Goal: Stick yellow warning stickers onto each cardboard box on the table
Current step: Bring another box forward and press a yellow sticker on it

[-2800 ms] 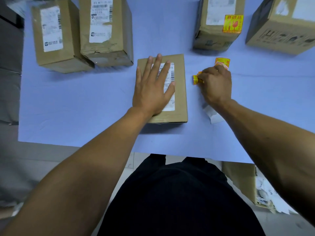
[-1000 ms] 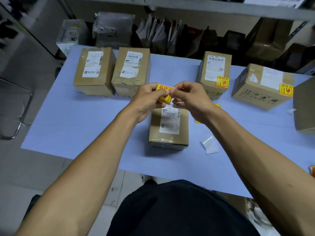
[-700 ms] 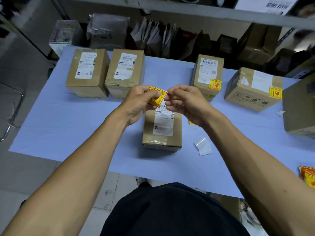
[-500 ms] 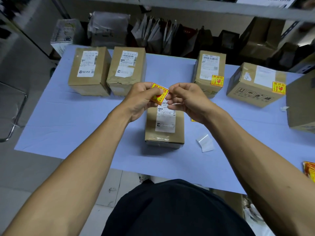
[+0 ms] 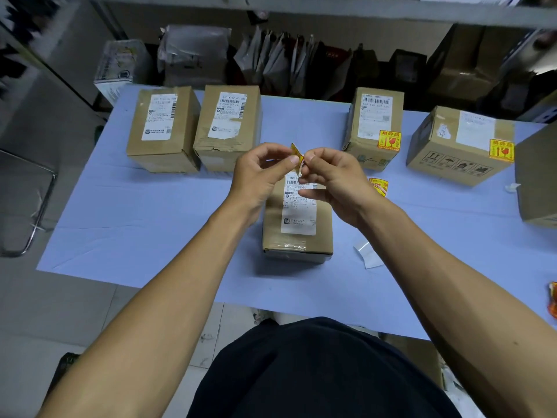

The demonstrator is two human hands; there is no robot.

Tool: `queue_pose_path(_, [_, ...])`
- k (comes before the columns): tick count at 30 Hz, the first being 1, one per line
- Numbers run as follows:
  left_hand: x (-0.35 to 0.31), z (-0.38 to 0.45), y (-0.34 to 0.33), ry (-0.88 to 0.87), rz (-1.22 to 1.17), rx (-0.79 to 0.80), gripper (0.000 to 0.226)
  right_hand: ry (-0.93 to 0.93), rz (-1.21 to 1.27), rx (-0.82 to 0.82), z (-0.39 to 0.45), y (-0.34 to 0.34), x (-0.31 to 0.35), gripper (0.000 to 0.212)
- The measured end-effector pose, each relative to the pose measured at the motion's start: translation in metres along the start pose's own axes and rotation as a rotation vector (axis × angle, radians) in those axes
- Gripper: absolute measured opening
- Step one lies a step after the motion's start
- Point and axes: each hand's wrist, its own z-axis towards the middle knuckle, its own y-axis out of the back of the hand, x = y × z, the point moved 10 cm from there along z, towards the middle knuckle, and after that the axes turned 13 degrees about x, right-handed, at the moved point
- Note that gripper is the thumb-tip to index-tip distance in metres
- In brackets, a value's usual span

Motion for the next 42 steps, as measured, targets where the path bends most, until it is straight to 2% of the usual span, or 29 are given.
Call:
queue_pose_path(2, [0.0,-0.001,-0.008,-0.026,-0.039,0.055,0.009,0.009,-0.012,-0.011,0.0,0.0,-0.001,0.016])
queue_pose_path(6, [0.002,-0.001,-0.011,-0.041,-0.043,0.067,0.015,0.046,-0.08,-0.037,-0.001,0.001,0.002,0.014])
queue_pose_path(15, [0.01,-0.002,-0.01,-0.025,0.066,0.053,0.018,0.116,-0.518,-0.114,-0.004,0.008,0.016,0.015])
queue_pose_path(26, [0.005,-0.002,-0.017,-0.052,0.122,0.083,0.024,0.104,-0.552,-0.09,-0.005,0.013,0.016,0.014])
queue_pose_path(32, [0.0,0.001,-0.021,-0.058,0.114,0.08,0.015,0.156,-0.646,-0.154,-0.01,0.011,0.027,0.016])
queue_pose_path(38, [-0.004,0.002,-0.025,-0.091,0.143,0.08,0.017,0.251,-0.946,-0.287,-0.02,0.01,0.042,0.014])
queue_pose_path(42, [-0.005,0.003,-0.027,-0.1,0.161,0.083,0.018,0.255,-1.012,-0.298,-0.023,0.008,0.046,0.012])
